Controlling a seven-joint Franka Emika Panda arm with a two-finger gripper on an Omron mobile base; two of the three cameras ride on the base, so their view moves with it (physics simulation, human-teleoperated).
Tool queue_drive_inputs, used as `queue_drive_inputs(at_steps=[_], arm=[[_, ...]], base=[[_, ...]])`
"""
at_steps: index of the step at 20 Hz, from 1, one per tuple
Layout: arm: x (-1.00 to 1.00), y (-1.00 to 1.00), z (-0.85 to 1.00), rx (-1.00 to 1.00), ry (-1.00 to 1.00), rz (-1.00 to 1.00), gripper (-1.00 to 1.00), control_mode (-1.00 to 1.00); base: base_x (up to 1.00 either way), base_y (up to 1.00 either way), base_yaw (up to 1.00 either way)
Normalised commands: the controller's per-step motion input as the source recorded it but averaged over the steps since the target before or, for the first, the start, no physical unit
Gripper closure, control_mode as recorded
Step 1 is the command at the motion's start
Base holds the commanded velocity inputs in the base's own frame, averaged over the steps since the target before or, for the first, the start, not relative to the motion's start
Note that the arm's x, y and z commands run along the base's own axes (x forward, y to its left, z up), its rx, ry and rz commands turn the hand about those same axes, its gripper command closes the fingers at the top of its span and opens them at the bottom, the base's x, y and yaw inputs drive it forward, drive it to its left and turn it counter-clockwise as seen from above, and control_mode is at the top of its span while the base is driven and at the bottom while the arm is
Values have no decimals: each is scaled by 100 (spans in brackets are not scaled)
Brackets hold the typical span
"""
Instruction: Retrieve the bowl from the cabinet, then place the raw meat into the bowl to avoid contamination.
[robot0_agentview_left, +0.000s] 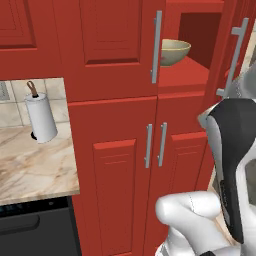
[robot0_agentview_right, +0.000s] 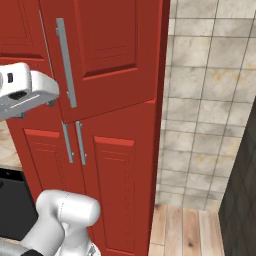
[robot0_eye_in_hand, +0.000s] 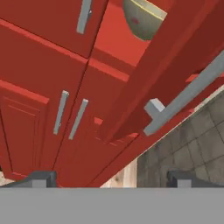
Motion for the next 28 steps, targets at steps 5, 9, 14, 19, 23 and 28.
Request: queue_drive_inputs(at_steps=[5, 9, 14, 19, 23, 28], arm=[[20, 37, -4, -46, 5, -8, -100, -100], [59, 41, -30, -50, 4, -1, -100, -100], [71, 30, -17, -43, 7, 1, -100, -100], [47, 8, 0, -18, 15, -1, -100, -100], [36, 0, 0, -5, 7, -3, -100, -100], [18, -19, 0, -7, 11, -9, -100, -100]], base=[[0, 0, 0], [0, 0, 0], [0, 0, 0], [0, 0, 0], [0, 0, 0], [0, 0, 0]])
